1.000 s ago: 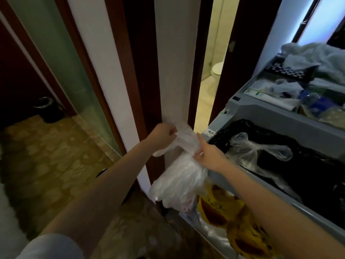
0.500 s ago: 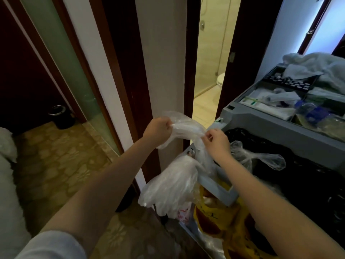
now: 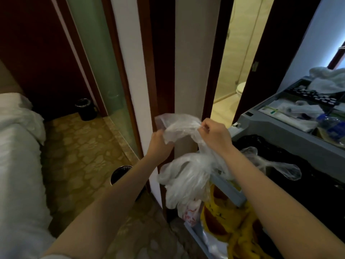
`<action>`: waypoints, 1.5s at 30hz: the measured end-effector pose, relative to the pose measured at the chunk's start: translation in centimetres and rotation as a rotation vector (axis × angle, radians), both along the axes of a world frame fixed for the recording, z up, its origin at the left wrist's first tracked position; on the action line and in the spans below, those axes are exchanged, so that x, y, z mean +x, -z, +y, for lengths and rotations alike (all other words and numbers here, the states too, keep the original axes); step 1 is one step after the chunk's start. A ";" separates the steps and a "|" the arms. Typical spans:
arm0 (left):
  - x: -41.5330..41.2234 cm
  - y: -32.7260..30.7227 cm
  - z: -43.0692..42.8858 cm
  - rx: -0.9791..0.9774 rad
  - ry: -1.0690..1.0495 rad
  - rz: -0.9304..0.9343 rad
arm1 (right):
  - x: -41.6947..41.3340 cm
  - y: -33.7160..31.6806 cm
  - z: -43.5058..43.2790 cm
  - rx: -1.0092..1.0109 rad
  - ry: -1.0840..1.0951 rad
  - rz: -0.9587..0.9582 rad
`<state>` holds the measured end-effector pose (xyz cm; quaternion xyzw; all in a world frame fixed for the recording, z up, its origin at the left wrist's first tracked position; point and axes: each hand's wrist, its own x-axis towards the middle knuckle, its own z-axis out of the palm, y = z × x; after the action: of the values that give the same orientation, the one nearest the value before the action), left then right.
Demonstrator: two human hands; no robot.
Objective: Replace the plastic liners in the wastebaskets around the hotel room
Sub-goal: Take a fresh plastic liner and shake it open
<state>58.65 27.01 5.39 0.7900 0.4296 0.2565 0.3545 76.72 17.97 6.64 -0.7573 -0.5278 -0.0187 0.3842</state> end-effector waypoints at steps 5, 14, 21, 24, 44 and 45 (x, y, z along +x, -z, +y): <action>-0.6 4.8 -2.3 -0.099 0.062 0.200 | -0.6 4.7 -1.3 -0.409 0.078 -0.106; 0.4 6.8 -2.3 -0.049 0.107 0.263 | 1.4 8.0 -0.7 -0.564 0.173 0.041; 5.8 8.0 -1.7 0.105 0.413 0.396 | 5.5 9.8 -0.5 -0.480 0.226 0.460; 7.8 8.9 -2.1 0.124 0.479 0.483 | 6.6 9.0 -0.5 -0.452 0.277 0.517; 16.5 8.9 -4.9 0.247 0.778 0.961 | 11.2 3.7 -6.5 -0.105 0.529 0.550; 16.5 8.2 -4.6 0.242 0.772 0.938 | 11.1 3.7 -6.6 -0.103 0.527 0.548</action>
<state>75.16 22.37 -2.81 0.9515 0.1909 -0.2181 0.1029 87.85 11.39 2.92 -0.8623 -0.1930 0.1126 0.4545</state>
